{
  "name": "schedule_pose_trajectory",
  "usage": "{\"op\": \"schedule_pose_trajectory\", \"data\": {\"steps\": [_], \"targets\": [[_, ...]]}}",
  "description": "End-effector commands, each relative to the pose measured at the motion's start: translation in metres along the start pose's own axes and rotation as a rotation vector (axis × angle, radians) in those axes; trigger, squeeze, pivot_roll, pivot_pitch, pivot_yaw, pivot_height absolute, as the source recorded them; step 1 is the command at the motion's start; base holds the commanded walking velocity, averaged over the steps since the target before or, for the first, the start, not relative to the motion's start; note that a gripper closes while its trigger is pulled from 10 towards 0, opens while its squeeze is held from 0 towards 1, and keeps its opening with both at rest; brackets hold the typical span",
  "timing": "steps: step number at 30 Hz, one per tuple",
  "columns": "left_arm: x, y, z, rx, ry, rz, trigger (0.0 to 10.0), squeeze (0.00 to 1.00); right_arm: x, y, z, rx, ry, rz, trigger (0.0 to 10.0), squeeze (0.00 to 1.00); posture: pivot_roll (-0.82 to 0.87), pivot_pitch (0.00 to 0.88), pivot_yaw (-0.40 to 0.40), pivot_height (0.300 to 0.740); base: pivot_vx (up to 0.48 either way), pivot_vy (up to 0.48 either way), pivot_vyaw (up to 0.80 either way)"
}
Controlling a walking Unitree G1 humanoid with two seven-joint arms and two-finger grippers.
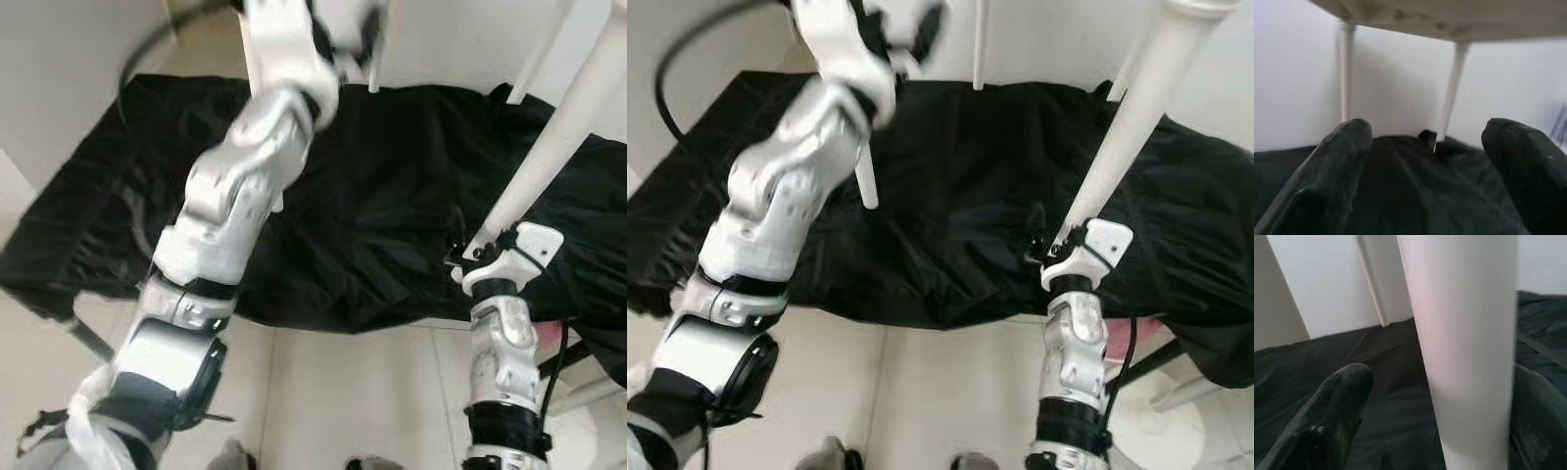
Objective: Building children table
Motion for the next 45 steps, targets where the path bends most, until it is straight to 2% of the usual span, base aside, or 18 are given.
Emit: {"op": "schedule_pose_trajectory", "data": {"steps": [1, 4, 6, 7, 10, 11, 12, 17, 24, 26, 29, 30, 31, 44, 45], "targets": [[-0.011, -0.010, 0.010, -0.086, 0.040, -0.078, 10.0, 0.00, 0.003, -0.005, 0.006, -0.030, -0.027, 0.032, 10.0, 0.00, -0.02, 0.056, 0.007, 0.740, 0.000, 0.000, 0.00], [-0.021, -0.008, 0.016, -0.086, 0.064, -0.094, 10.0, 0.00, 0.003, -0.008, 0.010, -0.046, -0.029, 0.037, 10.0, 0.00, -0.02, 0.056, 0.007, 0.740, 0.000, 0.000, 0.00], [-0.037, -0.001, 0.032, -0.077, 0.099, -0.093, 10.0, 0.00, 0.003, -0.015, 0.016, -0.077, -0.039, 0.065, 10.0, 0.00, -0.02, 0.049, 0.011, 0.740, 0.000, 0.000, 0.00], [-0.037, -0.001, 0.032, -0.077, 0.099, -0.093, 10.0, 0.00, 0.003, -0.015, 0.016, -0.077, -0.039, 0.065, 10.0, 0.00, -0.02, 0.049, 0.011, 0.740, 0.000, 0.000, 0.00], [-0.059, 0.003, 0.058, -0.081, 0.151, -0.109, 10.0, 0.00, 0.005, -0.025, 0.028, -0.133, -0.049, 0.099, 10.0, 0.00, -0.02, 0.037, 0.012, 0.740, 0.000, 0.000, 0.00], [-0.059, 0.003, 0.058, -0.081, 0.151, -0.109, 10.0, 0.00, 0.005, -0.025, 0.028, -0.133, -0.049, 0.099, 10.0, 0.00, -0.02, 0.037, 0.012, 0.740, 0.000, 0.000, 0.00], [-0.065, 0.005, 0.067, -0.085, 0.160, -0.111, 10.0, 0.00, 0.003, -0.025, 0.033, -0.136, -0.045, 0.107, 10.0, 0.00, -0.03, 0.030, 0.011, 0.740, 0.000, 0.000, 0.00], [-0.071, 0.008, 0.076, -0.086, 0.167, -0.112, 10.0, 0.00, 0.001, -0.025, 0.038, -0.133, -0.038, 0.107, 10.0, 0.00, -0.03, 0.023, 0.010, 0.740, 0.000, 0.000, 0.00], [-0.088, 0.010, 0.105, -0.084, 0.212, -0.121, 10.0, 0.00, -0.006, -0.015, 0.053, -0.076, -0.017, 0.102, 10.0, 0.00, -0.03, 0.009, 0.010, 0.740, 0.000, 0.000, 0.00], [-0.088, 0.010, 0.105, -0.084, 0.212, -0.121, 10.0, 0.00, -0.006, -0.015, 0.053, -0.076, -0.017, 0.102, 10.0, 0.00, -0.03, 0.009, 0.010, 0.740, 0.000, 0.000, 0.00], [-0.108, 0.009, 0.133, -0.118, 0.271, -0.132, 10.0, 0.00, -0.017, 0.008, 0.067, 0.126, 0.031, 0.096, 10.0, 0.00, -0.03, 0.006, 0.008, 0.740, 0.000, 0.000, 0.00], [-0.108, 0.009, 0.133, -0.118, 0.271, -0.132, 10.0, 0.00, -0.017, 0.008, 0.067, 0.126, 0.031, 0.096, 10.0, 0.00, -0.03, 0.006, 0.008, 0.740, 0.000, 0.000, 0.00], [-0.117, 0.010, 0.144, -0.123, 0.292, -0.131, 10.0, 0.00, -0.022, 0.017, 0.073, 0.214, 0.060, 0.084, 10.0, 0.00, -0.03, 0.007, 0.005, 0.740, 0.000, 0.000, 0.00], [-0.120, 0.008, 0.153, -0.123, 0.272, -0.118, 10.0, 0.00, -0.027, 0.028, 0.076, 0.366, 0.090, 0.086, 10.0, 0.00, -0.01, 0.004, -0.013, 0.740, 0.000, 0.000, 0.00], [-0.120, 0.005, 0.158, -0.139, 0.269, -0.111, 10.0, 0.00, -0.030, 0.032, 0.080, 0.428, 0.111, 0.083, 10.0, 0.00, -0.01, 0.003, -0.014, 0.740, 0.000, 0.000, 0.00]]}}
Point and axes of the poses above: a point about 5 cm out from each wrist's last joint towards the gripper, its own z axis pointing back from the gripper into the wrist, its own x axis along the axis of the wrist's last joint, y = z × x, the point moved 3 cm from there along -z, pointing out of the wrist towards the gripper, and after that the axes turned 3 degrees about z, right-handed, at the moved point
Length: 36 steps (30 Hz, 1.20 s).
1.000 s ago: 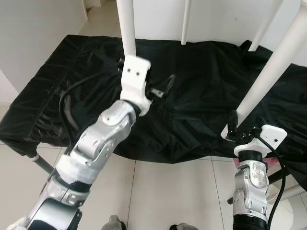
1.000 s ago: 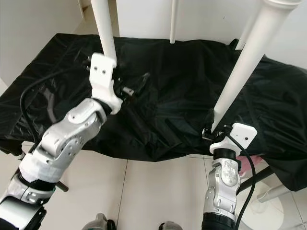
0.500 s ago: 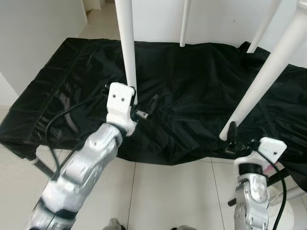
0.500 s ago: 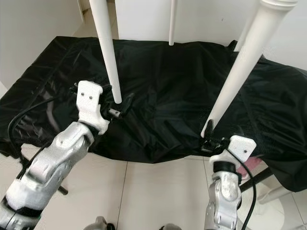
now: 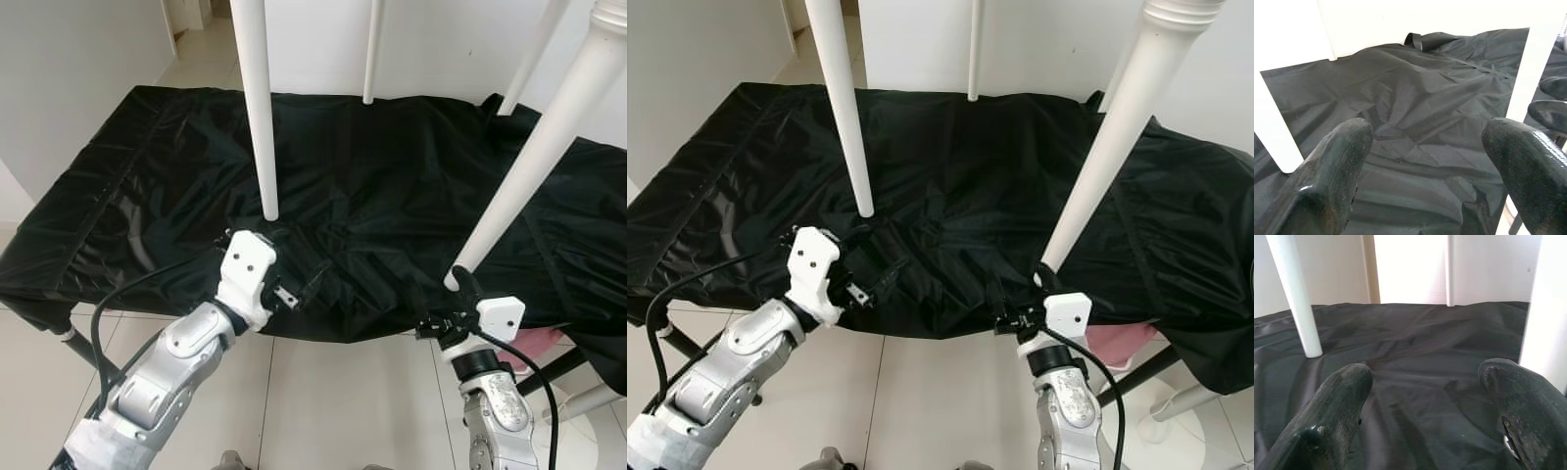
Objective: Building children table
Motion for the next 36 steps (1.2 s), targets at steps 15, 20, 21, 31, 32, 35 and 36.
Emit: {"op": "schedule_pose_trajectory", "data": {"steps": [15, 20, 21, 31, 32, 35, 36], "targets": [[-0.049, -0.025, 0.056, -0.274, 0.131, 0.008, 10.0, 0.00, -0.054, 0.038, 0.048, 0.628, 0.313, -0.049, 10.0, 0.00, 0.01, 0.010, -0.027, 0.740, 0.000, 0.000, 0.00], [-0.061, -0.024, 0.064, -0.274, 0.173, 0.008, 10.0, 0.00, -0.061, 0.035, 0.051, 0.635, 0.341, -0.040, 10.0, 0.00, 0.01, 0.009, -0.028, 0.740, 0.000, 0.000, 0.00], [-0.070, -0.023, 0.069, -0.263, 0.199, 0.024, 10.0, 0.00, -0.068, 0.032, 0.054, 0.629, 0.369, -0.052, 10.0, 0.00, 0.01, 0.007, -0.030, 0.740, 0.000, 0.000, 0.00], [-0.115, -0.006, 0.095, -0.114, 0.314, 0.180, 10.0, 0.00, -0.109, 0.016, 0.075, 0.493, 0.526, -0.106, 10.0, 0.00, -0.01, 0.007, -0.015, 0.740, 0.000, 0.000, 0.00], [-0.115, -0.006, 0.095, -0.114, 0.314, 0.180, 10.0, 0.00, -0.109, 0.016, 0.075, 0.493, 0.526, -0.106, 10.0, 0.00, -0.01, 0.007, -0.015, 0.740, 0.000, 0.000, 0.00], [-0.125, -0.002, 0.101, -0.067, 0.340, 0.212, 10.0, 0.00, -0.116, 0.011, 0.079, 0.452, 0.557, -0.122, 10.0, 0.00, -0.01, 0.007, -0.011, 0.740, 0.000, 0.000, 0.00], [-0.125, -0.002, 0.101, -0.067, 0.340, 0.212, 10.0, 0.00, -0.116, 0.011, 0.079, 0.452, 0.557, -0.122, 10.0, 0.00, -0.01, 0.007, -0.011, 0.740, 0.000, 0.000, 0.00]]}}
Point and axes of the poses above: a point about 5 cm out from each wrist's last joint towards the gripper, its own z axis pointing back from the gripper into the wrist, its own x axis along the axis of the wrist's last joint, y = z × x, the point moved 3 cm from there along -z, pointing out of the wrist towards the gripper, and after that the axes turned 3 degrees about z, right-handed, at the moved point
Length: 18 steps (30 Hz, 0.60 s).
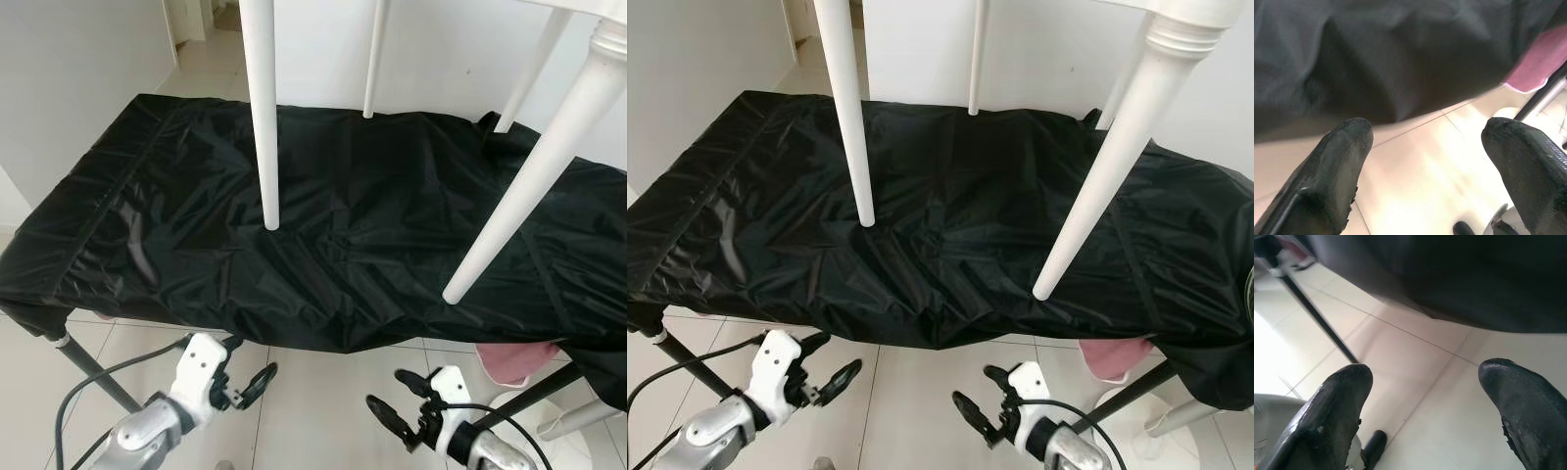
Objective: Building children table
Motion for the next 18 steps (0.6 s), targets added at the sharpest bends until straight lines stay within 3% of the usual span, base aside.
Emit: {"op": "schedule_pose_trajectory", "data": {"steps": [1, 2, 5, 7, 9, 11, 13, 18], "targets": [[-0.014, -0.003, 0.004, -0.101, 0.042, 0.042, 10.0, 0.00, -0.009, -0.007, 0.002, -0.054, 0.022, -0.026, 10.0, 0.00, -0.02, 0.005, -0.005, 0.740, 0.000, 0.000, 0.00], [-0.014, -0.003, 0.004, -0.101, 0.042, 0.042, 10.0, 0.00, -0.009, -0.007, 0.002, -0.054, 0.022, -0.026, 10.0, 0.00, -0.02, 0.005, -0.005, 0.740, 0.000, 0.000, 0.00], [-0.065, 0.012, 0.009, 0.063, 0.208, 0.141, 10.0, 0.00, -0.036, -0.018, 0.002, -0.214, 0.115, -0.105, 10.0, 0.00, -0.02, 0.000, -0.002, 0.740, 0.000, 0.000, 0.00], [-0.065, 0.012, 0.009, 0.063, 0.208, 0.141, 10.0, 0.00, -0.036, -0.018, 0.002, -0.214, 0.115, -0.105, 10.0, 0.00, -0.02, 0.000, -0.002, 0.740, 0.000, 0.000, 0.00], [-0.090, 0.016, 0.011, 0.167, 0.309, 0.199, 10.0, 0.00, -0.049, -0.019, 0.000, -0.278, 0.173, -0.150, 10.0, 0.00, -0.03, 0.000, -0.001, 0.740, 0.000, 0.000, 0.00], [-0.090, 0.016, 0.011, 0.167, 0.309, 0.199, 10.0, 0.00, -0.049, -0.019, 0.000, -0.278, 0.173, -0.150, 10.0, 0.00, -0.03, 0.000, -0.001, 0.740, 0.000, 0.000, 0.00], [-0.105, 0.021, 0.012, 0.270, 0.375, 0.253, 10.0, 0.00, -0.060, -0.020, -0.004, -0.346, 0.237, -0.197, 10.0, 0.00, -0.03, 0.000, -0.005, 0.740, 0.000, 0.000, 0.00], [-0.114, 0.026, 0.013, 0.349, 0.426, 0.288, 10.0, 0.00, -0.071, -0.020, -0.005, -0.404, 0.303, -0.222, 10.0, 0.00, -0.01, 0.000, -0.007, 0.740, 0.000, 0.000, 0.00]]}}
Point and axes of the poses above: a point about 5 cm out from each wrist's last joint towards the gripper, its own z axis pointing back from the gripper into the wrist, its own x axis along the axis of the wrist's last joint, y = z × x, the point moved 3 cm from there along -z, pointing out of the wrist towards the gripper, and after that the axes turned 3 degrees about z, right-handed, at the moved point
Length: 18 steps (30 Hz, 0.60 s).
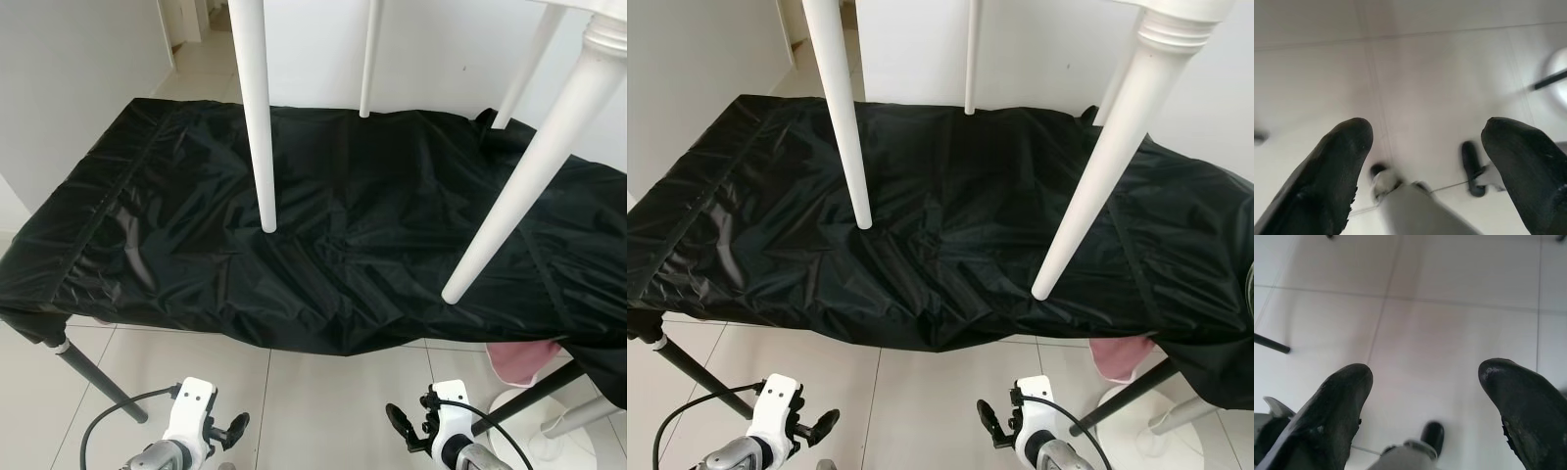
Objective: Building children table
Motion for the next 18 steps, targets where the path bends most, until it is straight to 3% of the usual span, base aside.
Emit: {"op": "schedule_pose_trajectory", "data": {"steps": [1, 6, 7, 10, 18], "targets": [[-0.012, 0.008, 0.001, 0.074, 0.066, 0.022, 10.0, 0.00, -0.015, 0.001, 0.001, -0.043, 0.071, -0.037, 10.0, 0.00, -0.01, 0.000, -0.007, 0.740, 0.000, 0.000, 0.00], [-0.017, 0.015, 0.000, 0.151, 0.099, 0.072, 10.0, 0.00, -0.026, 0.000, 0.001, -0.105, 0.124, -0.091, 10.0, 0.00, -0.01, 0.000, -0.010, 0.740, 0.000, 0.000, 0.00], [-0.026, 0.022, 0.001, 0.249, 0.151, 0.130, 10.0, 0.00, -0.048, 0.000, 0.009, -0.173, 0.233, -0.138, 10.0, 0.00, -0.01, 0.000, -0.016, 0.740, 0.000, 0.000, 0.00], [-0.033, 0.022, 0.002, 0.288, 0.189, 0.144, 10.0, 0.00, -0.064, 0.000, 0.016, -0.223, 0.301, -0.194, 10.0, 0.00, 0.00, 0.000, -0.017, 0.740, 0.000, 0.000, 0.00], [-0.037, 0.011, -0.002, 0.254, 0.223, 0.117, 10.0, 0.00, -0.070, 0.016, 0.013, -0.179, 0.334, -0.192, 10.0, 0.00, 0.00, 0.000, -0.014, 0.740, 0.000, 0.000, 0.00]]}}
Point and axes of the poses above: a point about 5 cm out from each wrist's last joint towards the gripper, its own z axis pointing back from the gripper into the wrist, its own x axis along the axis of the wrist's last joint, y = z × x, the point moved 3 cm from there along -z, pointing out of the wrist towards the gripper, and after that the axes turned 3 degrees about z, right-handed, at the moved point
